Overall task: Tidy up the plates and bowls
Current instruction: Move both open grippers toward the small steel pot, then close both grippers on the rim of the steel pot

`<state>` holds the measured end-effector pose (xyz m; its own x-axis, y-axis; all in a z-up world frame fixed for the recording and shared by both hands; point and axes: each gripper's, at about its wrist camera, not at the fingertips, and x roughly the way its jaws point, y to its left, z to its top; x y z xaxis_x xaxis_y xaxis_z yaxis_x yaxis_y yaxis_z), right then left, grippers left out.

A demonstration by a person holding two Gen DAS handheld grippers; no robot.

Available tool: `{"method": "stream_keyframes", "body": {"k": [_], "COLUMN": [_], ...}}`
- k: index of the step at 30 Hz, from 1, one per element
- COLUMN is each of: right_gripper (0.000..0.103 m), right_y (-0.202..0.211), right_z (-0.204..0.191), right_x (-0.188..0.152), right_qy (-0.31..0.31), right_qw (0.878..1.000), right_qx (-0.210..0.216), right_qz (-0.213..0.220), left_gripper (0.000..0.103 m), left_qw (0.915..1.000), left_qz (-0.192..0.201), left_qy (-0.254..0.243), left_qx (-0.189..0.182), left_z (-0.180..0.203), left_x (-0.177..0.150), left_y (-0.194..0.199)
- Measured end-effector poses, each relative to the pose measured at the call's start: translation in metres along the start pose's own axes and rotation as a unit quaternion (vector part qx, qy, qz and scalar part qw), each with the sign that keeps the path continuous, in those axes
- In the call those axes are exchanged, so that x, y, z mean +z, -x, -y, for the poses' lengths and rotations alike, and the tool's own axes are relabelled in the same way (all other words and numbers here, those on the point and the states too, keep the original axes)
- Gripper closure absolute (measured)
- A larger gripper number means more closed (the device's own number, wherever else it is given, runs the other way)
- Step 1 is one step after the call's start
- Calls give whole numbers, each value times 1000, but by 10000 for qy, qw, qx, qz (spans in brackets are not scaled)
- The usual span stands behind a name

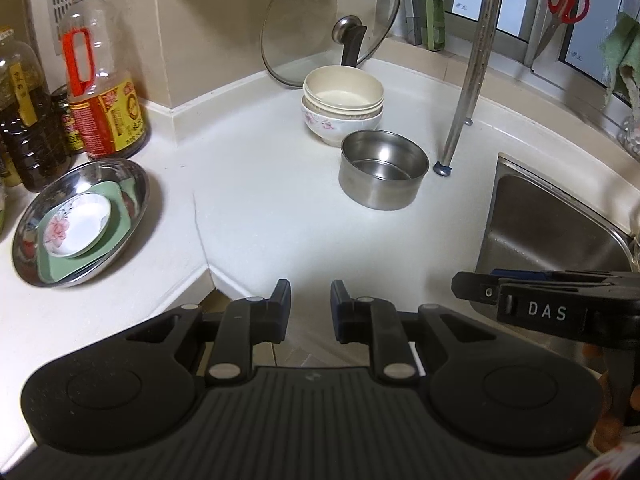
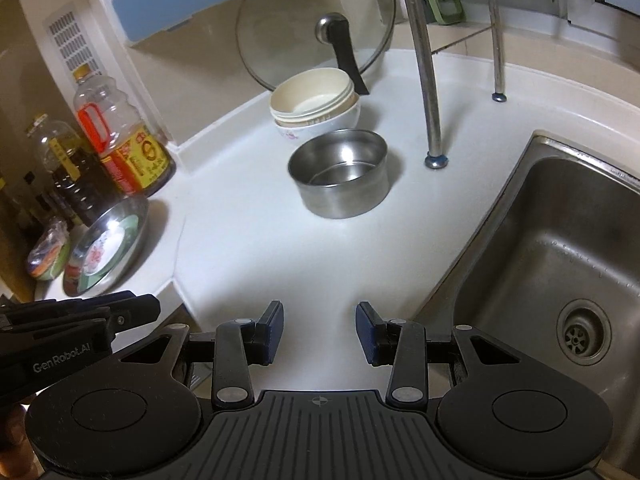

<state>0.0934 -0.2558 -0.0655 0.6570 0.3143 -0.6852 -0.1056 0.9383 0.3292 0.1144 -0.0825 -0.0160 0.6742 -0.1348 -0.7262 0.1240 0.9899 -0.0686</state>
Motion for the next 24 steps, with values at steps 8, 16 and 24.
{"method": "stream_keyframes", "body": {"k": [8,16,24], "right_gripper": [62,62,62], "right_y": [-25,-48,-67], "right_z": [8,14,26], "right_x": [24,42,62], "right_qy": [-233,-413,-570], "right_qw": [9993,9980,9957], "right_qx": [-269,-476,-699], "right_qz": [84,78,193], "left_gripper": [85,85,85], "left_qw": [9996,9981,9964], "left_qz": [-112,-203,-185], "left_qy": [-21,-182,-289], "left_qx": [-268,-547,-781], "left_z": [-15,-18,-20], "left_x": [26,51,75], "left_y": [-34,-68,-103]}}
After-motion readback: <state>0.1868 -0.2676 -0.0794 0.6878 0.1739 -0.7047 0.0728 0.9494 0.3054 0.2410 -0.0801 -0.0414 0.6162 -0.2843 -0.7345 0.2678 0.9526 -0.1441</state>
